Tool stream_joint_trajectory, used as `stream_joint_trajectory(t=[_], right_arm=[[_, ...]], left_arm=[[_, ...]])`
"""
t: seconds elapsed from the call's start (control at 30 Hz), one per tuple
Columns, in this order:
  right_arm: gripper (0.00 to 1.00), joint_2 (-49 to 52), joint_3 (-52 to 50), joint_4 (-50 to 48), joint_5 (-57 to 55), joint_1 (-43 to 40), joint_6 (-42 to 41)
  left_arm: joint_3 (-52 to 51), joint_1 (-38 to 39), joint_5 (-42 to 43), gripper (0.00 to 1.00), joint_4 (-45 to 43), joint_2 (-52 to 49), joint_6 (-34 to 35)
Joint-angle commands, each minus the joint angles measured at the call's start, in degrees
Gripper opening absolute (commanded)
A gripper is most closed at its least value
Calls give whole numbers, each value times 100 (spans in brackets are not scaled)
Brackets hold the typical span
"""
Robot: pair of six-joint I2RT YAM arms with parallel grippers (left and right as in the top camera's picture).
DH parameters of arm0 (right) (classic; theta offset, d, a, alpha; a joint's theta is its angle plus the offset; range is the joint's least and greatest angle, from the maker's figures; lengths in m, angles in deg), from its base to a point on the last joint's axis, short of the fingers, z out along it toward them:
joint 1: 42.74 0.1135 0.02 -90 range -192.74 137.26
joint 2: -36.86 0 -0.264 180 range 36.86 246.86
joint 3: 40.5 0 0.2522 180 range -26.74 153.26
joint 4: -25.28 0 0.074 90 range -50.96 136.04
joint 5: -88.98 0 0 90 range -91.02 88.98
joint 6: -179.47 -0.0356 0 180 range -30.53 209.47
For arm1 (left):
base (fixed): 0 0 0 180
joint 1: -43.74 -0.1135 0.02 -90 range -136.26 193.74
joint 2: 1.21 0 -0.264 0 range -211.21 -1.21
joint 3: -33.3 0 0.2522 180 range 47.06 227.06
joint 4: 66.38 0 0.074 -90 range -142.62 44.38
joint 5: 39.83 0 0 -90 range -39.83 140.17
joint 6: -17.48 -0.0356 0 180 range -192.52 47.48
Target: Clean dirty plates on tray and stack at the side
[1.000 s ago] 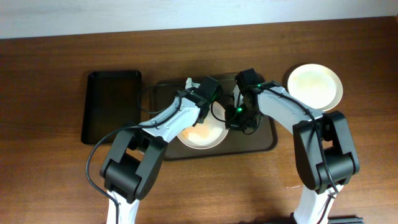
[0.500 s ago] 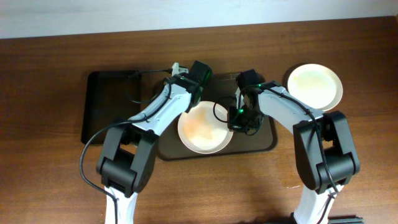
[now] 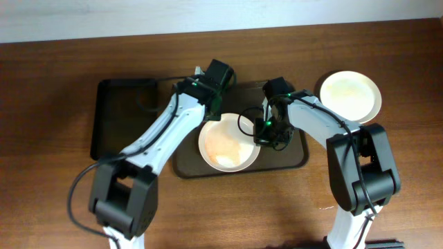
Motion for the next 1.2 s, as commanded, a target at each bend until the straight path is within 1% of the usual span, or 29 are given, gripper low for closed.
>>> stream_joint_trajectory(t=[0.0,0.07,0.13,0.3,0.37,0.57,0.6,0.67,0.73,0.83,0.93,1.03,1.17], right_arm=[[5,66,-70,-11,-308,-26,33],[5,66,-70,-46,-306,-26,31],[5,66,-70,-52,-308,-26,31],[5,66,-70,-133,-306,-26,31],[5,66,-70,-138,-308,-26,31],[5,66,-70,-136,-306,-26,31],[5,66,-70,-136,-306,-26,31],[5,66,-70,-136,-308,-26,31],[6,66,-70,-138,-308,-26,31],[5,66,-70,-138,-308,-26,33],[5,66,-70,-136,-308,-26,31],[5,66,-70,-131,-306,-26,33],[4,66,-70,-129,-306,-26,31]], left_arm=[[120,17,1019,0,142,225,-22],[-13,17,1558,0,157,127,120],[-227,17,1775,0,138,7,382],[-551,35,2634,0,63,-446,402],[-581,83,2771,0,9,-540,402],[-592,306,2750,0,151,-835,385],[-599,339,2669,0,168,-901,321],[-603,376,2070,0,280,-962,313],[-603,380,1346,0,407,-964,315],[-603,378,-74,0,625,-964,315],[-603,356,-1014,0,656,-964,315],[-599,356,-1657,0,651,-962,315],[-396,356,-1773,0,669,-914,319]])
